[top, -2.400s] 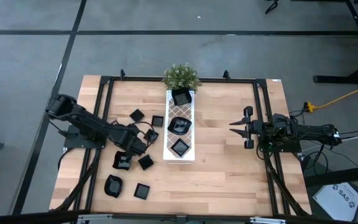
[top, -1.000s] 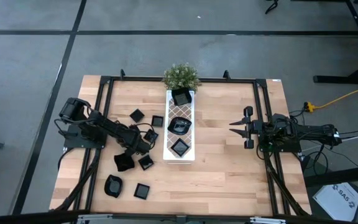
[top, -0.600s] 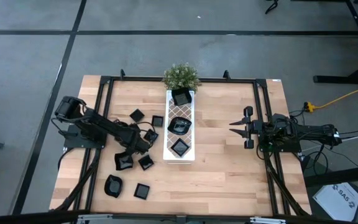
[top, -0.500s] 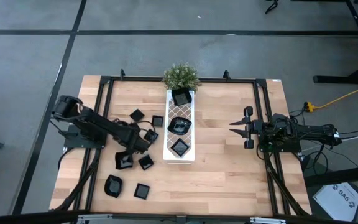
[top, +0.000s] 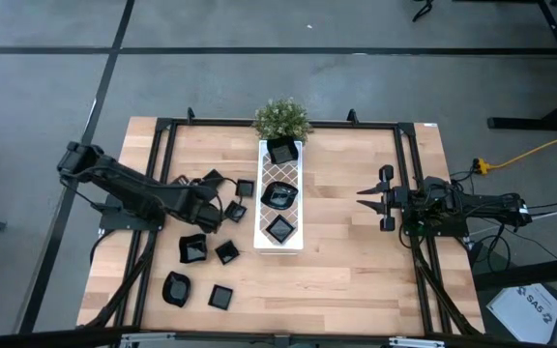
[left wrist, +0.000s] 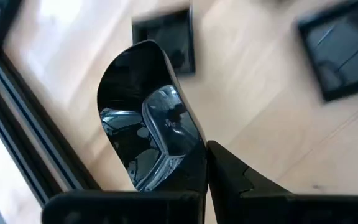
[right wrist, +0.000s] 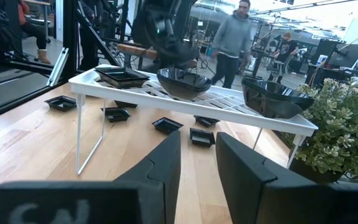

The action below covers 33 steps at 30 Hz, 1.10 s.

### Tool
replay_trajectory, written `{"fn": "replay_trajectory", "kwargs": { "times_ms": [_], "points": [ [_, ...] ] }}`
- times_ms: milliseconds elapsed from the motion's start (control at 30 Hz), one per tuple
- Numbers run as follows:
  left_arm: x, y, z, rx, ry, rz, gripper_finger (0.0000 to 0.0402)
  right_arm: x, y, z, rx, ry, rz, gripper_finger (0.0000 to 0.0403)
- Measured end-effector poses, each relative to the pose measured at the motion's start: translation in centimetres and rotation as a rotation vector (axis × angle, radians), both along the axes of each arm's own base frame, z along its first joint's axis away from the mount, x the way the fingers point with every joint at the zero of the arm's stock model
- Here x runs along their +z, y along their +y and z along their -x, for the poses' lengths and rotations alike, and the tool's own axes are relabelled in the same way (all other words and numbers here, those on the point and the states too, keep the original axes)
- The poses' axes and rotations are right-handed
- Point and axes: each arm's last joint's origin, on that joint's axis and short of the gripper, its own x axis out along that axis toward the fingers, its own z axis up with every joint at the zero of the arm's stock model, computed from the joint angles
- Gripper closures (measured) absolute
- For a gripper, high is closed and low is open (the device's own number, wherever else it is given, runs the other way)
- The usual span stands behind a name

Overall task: Pick & Place Mini shaped plates
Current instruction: Stack the leaf shape plate on top of the leaf shape plate on the shelf

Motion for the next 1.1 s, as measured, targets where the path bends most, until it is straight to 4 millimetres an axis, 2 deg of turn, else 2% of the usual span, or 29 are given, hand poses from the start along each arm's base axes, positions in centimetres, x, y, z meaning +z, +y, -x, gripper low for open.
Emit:
{"fn": "replay_trajectory", "kwargs": {
  "times_ms": [233,567,833,1100],
  "points": [
    [3.8,-0.1,-1.0,-0.103,-0.132,-0.1,0.0399,0.0,0.0,0.0,0.0,0.0,0.0,0.0301],
    [8.4,-0.1,-2.7,-0.293,-0.175,-0.289,0.0399,0.0,0.0,0.0,0.0,0.0,0.0,0.0301],
    [10.3,-0.3,-4.1,-0.457,-0.199,-0.373,0.0399,0.0,0.0,0.0,0.0,-0.001,0.0,0.0301],
    [11.6,-1.2,-6.4,-0.76,-0.284,-0.415,0.0398,0.0,0.0,0.0,0.0,0.0,0.0,0.0301]
  ]
}}
